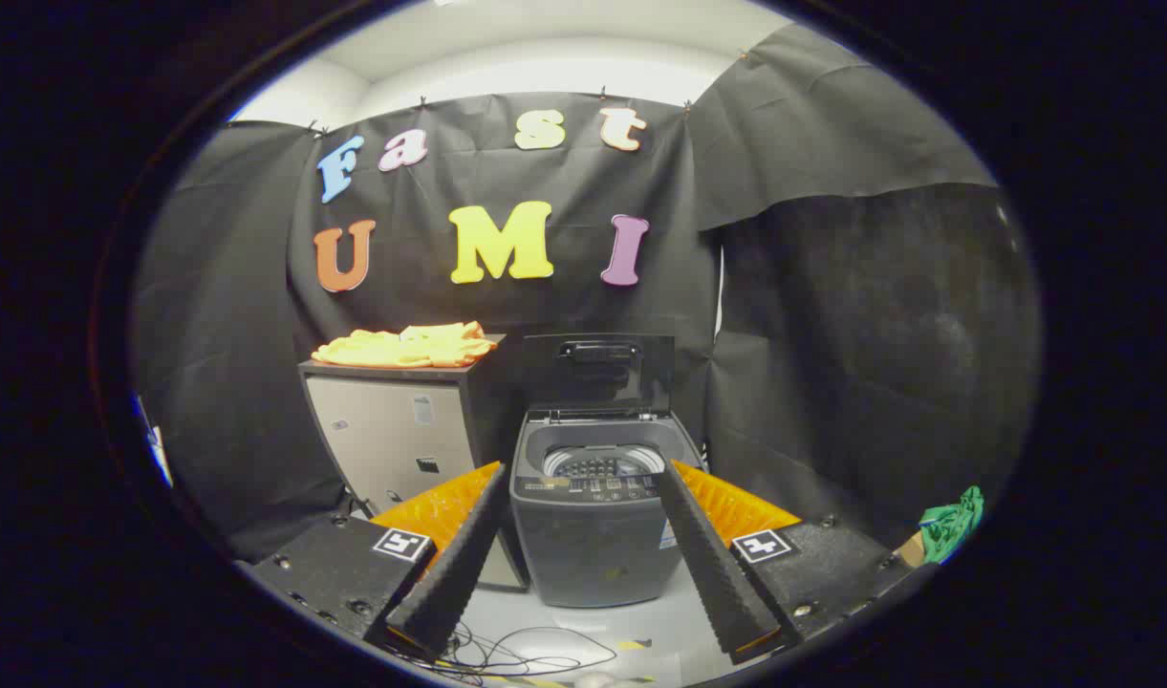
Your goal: Put the clothes into the washing machine and then close the washing machine lid.
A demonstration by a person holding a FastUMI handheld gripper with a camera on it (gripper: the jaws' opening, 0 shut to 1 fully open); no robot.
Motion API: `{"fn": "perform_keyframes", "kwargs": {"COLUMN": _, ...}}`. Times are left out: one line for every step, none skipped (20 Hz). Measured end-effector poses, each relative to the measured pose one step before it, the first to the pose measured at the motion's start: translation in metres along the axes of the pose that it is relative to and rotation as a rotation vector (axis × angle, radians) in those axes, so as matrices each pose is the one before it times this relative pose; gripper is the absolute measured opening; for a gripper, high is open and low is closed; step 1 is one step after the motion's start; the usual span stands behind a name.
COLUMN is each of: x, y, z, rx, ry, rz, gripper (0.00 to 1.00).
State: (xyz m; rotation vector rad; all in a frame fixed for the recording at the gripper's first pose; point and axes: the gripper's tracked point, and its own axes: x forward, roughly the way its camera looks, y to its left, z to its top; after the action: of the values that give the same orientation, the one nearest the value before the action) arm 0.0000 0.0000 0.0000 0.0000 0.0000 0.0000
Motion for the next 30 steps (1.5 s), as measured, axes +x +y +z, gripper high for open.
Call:
{"fn": "perform_keyframes", "kwargs": {"x": -0.00011, "y": -0.00009, "z": -0.00187, "rx": -0.00239, "ry": 0.00479, "rz": -0.00125, "gripper": 1.0}}
{"fn": "perform_keyframes", "kwargs": {"x": 0.00049, "y": -0.00041, "z": -0.0032, "rx": -0.00379, "ry": 0.001, "rz": 0.00162, "gripper": 1.0}}
{"fn": "perform_keyframes", "kwargs": {"x": -0.00105, "y": 0.00082, "z": -0.00027, "rx": -0.00498, "ry": -0.00053, "rz": -0.0007, "gripper": 1.0}}
{"fn": "perform_keyframes", "kwargs": {"x": -0.00081, "y": -0.00049, "z": 0.00088, "rx": -0.00276, "ry": -0.00338, "rz": -0.00123, "gripper": 1.0}}
{"fn": "perform_keyframes", "kwargs": {"x": -0.00095, "y": -0.00049, "z": -0.00121, "rx": 0.00221, "ry": 0.00112, "rz": 0.00022, "gripper": 1.0}}
{"fn": "perform_keyframes", "kwargs": {"x": -0.00061, "y": -0.00064, "z": -0.00162, "rx": 0.00325, "ry": 0.00462, "rz": 0.00022, "gripper": 1.0}}
{"fn": "perform_keyframes", "kwargs": {"x": -0.00026, "y": -0.00016, "z": 0.00047, "rx": 0.00491, "ry": -0.00009, "rz": -0.00034, "gripper": 1.0}}
{"fn": "perform_keyframes", "kwargs": {"x": 0.00036, "y": 0.00001, "z": -0.00002, "rx": 0.00087, "ry": 0.00049, "rz": -0.00027, "gripper": 1.0}}
{"fn": "perform_keyframes", "kwargs": {"x": -0.00029, "y": 0.00034, "z": -0.00249, "rx": -0.00229, "ry": 0.0081, "rz": 0.00041, "gripper": 1.0}}
{"fn": "perform_keyframes", "kwargs": {"x": -0.00013, "y": 0.00028, "z": -0.00097, "rx": -0.00244, "ry": 0.00556, "rz": 0.00188, "gripper": 1.0}}
{"fn": "perform_keyframes", "kwargs": {"x": -0.00085, "y": -0.00007, "z": 0.0011, "rx": -0.00245, "ry": -0.00219, "rz": -0.00008, "gripper": 1.0}}
{"fn": "perform_keyframes", "kwargs": {"x": -0.00065, "y": -0.00015, "z": 0.00209, "rx": -0.00106, "ry": -0.00404, "rz": 0.00061, "gripper": 1.0}}
{"fn": "perform_keyframes", "kwargs": {"x": 0.00071, "y": 0.00145, "z": -0.00056, "rx": 0.00333, "ry": -0.00069, "rz": 0.0033, "gripper": 1.0}}
{"fn": "perform_keyframes", "kwargs": {"x": 0.0006, "y": 0.00237, "z": -0.00053, "rx": 0.00186, "ry": 0.00451, "rz": 0.00395, "gripper": 1.0}}
{"fn": "perform_keyframes", "kwargs": {"x": 0.00001, "y": 0.00009, "z": -0.00182, "rx": 0.0005, "ry": 0.00166, "rz": 0.00243, "gripper": 1.0}}
{"fn": "perform_keyframes", "kwargs": {"x": -0.00053, "y": 0.0002, "z": 0.00097, "rx": 0.00034, "ry": -0.00139, "rz": 0.00041, "gripper": 1.0}}
{"fn": "perform_keyframes", "kwargs": {"x": -0.00181, "y": 0.00027, "z": 0.00014, "rx": 0.00083, "ry": -0.00219, "rz": 0.00005, "gripper": 1.0}}
{"fn": "perform_keyframes", "kwargs": {"x": -0.00089, "y": 0.00033, "z": -0.0003, "rx": 0.00087, "ry": 0.00011, "rz": 0.00046, "gripper": 1.0}}
{"fn": "perform_keyframes", "kwargs": {"x": -0.0001, "y": -0.0006, "z": 0.0003, "rx": 0.00295, "ry": -0.00331, "rz": 0.00028, "gripper": 1.0}}
{"fn": "perform_keyframes", "kwargs": {"x": -0.00122, "y": 0.00005, "z": 0.00124, "rx": 0.00223, "ry": -0.00199, "rz": -0.00015, "gripper": 1.0}}
{"fn": "perform_keyframes", "kwargs": {"x": -0.00057, "y": -0.00085, "z": -0.00174, "rx": -0.00035, "ry": 0.00144, "rz": -0.00204, "gripper": 1.0}}
{"fn": "perform_keyframes", "kwargs": {"x": -0.00014, "y": -0.0006, "z": 0.00105, "rx": -0.00027, "ry": -0.00179, "rz": -0.00018, "gripper": 1.0}}
{"fn": "perform_keyframes", "kwargs": {"x": -0.00066, "y": -0.00024, "z": 0.00104, "rx": -0.00102, "ry": -0.00096, "rz": 0.00016, "gripper": 1.0}}
{"fn": "perform_keyframes", "kwargs": {"x": -0.00025, "y": -0.00062, "z": 0.00153, "rx": -0.00143, "ry": -0.00215, "rz": -0.00155, "gripper": 1.0}}
{"fn": "perform_keyframes", "kwargs": {"x": 0.00007, "y": -0.00085, "z": 0.00083, "rx": 0.00008, "ry": -0.00189, "rz": -0.00201, "gripper": 1.0}}
{"fn": "perform_keyframes", "kwargs": {"x": 0.00037, "y": -0.00044, "z": -0.0003, "rx": 0.00073, "ry": 0.0015, "rz": -0.00257, "gripper": 1.0}}
{"fn": "perform_keyframes", "kwargs": {"x": -0.00015, "y": -0.00049, "z": 0.00108, "rx": 0.00321, "ry": -0.00088, "rz": -0.001, "gripper": 1.0}}
{"fn": "perform_keyframes", "kwargs": {"x": 0.00017, "y": 0.00029, "z": 0.00188, "rx": 0.00238, "ry": 0.002, "rz": -0.00203, "gripper": 1.0}}
{"fn": "perform_keyframes", "kwargs": {"x": 0.00221, "y": -0.00037, "z": 0.00073, "rx": -0.00122, "ry": 0.00064, "rz": -0.00131, "gripper": 1.0}}
{"fn": "perform_keyframes", "kwargs": {"x": 0.00204, "y": -0.00127, "z": 0.00308, "rx": -0.00111, "ry": -0.00296, "rz": -0.0036, "gripper": 1.0}}
